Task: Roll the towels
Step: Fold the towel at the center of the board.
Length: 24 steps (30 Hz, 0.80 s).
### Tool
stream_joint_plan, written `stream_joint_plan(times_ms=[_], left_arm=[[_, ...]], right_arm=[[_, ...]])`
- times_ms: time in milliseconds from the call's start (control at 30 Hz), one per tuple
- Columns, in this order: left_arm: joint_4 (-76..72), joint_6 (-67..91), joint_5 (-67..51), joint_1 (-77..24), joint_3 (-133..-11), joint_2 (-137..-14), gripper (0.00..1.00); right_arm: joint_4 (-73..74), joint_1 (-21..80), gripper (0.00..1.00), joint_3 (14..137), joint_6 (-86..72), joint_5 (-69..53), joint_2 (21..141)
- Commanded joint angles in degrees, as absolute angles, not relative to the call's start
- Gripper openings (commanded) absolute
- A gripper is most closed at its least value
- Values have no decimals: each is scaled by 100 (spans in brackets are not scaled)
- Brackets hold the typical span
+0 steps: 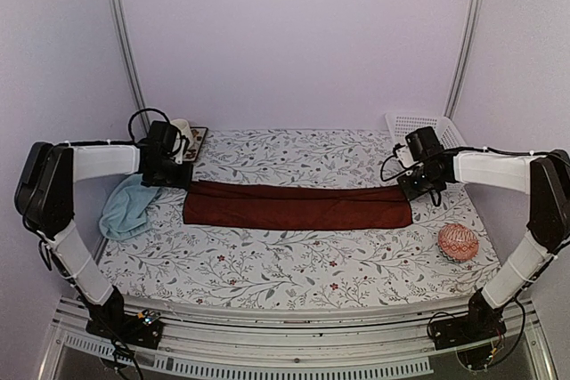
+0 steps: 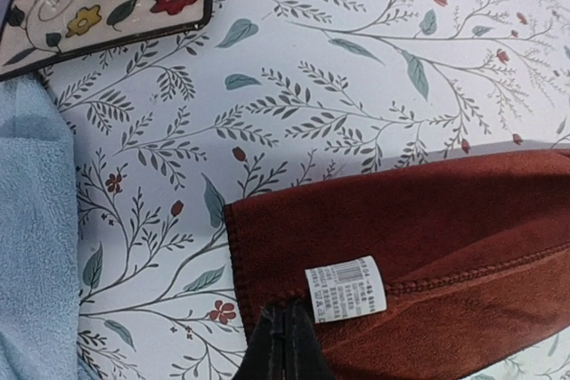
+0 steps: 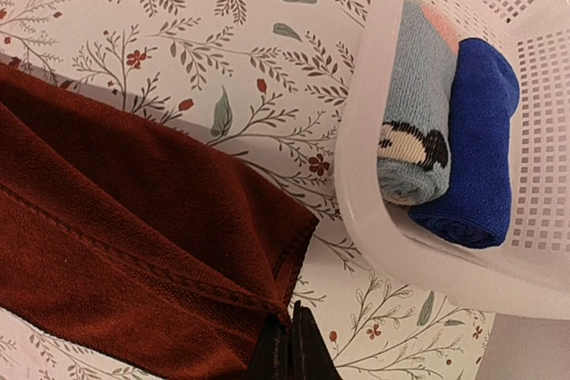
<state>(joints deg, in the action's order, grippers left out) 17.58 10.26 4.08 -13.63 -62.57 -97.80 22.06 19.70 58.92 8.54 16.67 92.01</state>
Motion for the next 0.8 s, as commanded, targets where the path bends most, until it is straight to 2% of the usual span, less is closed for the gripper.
stream_joint_plan(times_ms=[0,267,767], left_arm=[[2159,1093,455,-1422,-6170,-9590,0],[2508,1038,259,-1418,-6174,-9627,0],[2711,1020,-99,-1422,-5970,-9829,0]], right_arm=[[2574,1928,2,5733,829,1496,8910],[2759,1999,2,5500,959,1128,8734],[3001,2152,2,5292,791,1602,8974]])
